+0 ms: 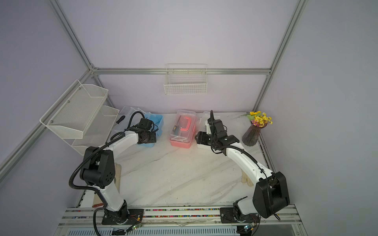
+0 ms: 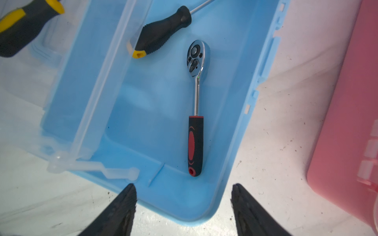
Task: Close toolboxes
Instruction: Move the toolbox to the center of the board.
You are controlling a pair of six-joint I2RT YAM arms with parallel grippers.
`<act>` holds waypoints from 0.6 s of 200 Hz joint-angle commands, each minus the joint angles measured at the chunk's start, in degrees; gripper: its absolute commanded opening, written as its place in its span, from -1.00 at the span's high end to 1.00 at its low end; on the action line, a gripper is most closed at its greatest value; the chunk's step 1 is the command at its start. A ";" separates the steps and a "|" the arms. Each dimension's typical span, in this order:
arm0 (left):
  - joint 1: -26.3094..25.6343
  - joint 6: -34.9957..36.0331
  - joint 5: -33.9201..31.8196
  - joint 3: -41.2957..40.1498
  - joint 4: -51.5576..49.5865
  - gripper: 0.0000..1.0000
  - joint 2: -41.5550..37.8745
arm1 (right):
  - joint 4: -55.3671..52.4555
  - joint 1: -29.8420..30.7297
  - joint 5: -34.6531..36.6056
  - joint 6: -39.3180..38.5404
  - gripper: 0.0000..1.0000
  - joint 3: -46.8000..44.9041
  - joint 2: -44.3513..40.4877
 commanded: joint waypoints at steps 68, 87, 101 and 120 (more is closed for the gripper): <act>0.37 5.75 3.95 10.50 -0.41 -0.05 9.45 | -3.97 -0.84 1.04 1.05 -0.36 -1.97 -3.85; 0.38 4.64 5.83 10.07 -0.39 0.10 9.68 | -4.30 -0.94 0.81 0.88 -0.36 -2.04 -3.94; 0.40 3.92 7.13 8.86 -0.50 0.22 9.10 | -4.13 -0.94 0.97 0.61 -0.36 -2.75 -4.88; 0.22 3.12 8.23 6.35 -0.82 0.41 7.60 | -4.07 -1.01 1.29 0.34 -0.36 -3.79 -5.55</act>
